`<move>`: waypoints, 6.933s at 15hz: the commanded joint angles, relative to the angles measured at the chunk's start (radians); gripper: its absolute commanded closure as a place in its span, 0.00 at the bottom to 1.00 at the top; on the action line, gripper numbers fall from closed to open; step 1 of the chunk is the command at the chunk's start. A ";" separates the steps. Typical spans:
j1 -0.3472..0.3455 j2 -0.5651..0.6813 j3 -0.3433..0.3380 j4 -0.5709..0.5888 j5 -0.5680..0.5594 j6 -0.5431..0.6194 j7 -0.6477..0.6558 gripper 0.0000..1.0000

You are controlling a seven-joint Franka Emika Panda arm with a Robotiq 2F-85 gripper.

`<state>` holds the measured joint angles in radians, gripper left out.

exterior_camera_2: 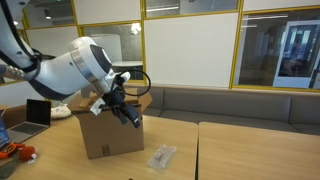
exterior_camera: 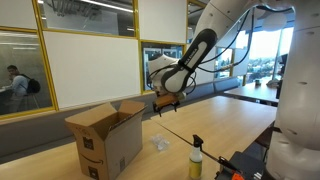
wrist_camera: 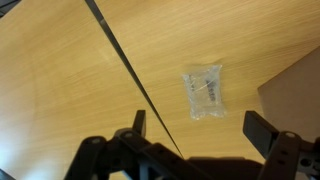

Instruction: Put the plastics and the bottle in the box respectively

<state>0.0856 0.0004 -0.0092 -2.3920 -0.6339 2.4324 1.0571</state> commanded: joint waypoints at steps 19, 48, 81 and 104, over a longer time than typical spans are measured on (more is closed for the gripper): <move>-0.076 0.686 -0.131 0.292 0.312 0.475 -0.467 0.00; -0.113 0.994 -0.115 0.673 0.606 0.388 -0.868 0.91; 0.230 0.108 -0.100 0.386 -0.036 0.005 -0.280 0.88; 0.229 0.663 -0.007 0.691 0.225 0.234 -0.440 0.63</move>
<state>0.2988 0.5940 -0.0041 -1.7835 -0.4917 2.6747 0.6843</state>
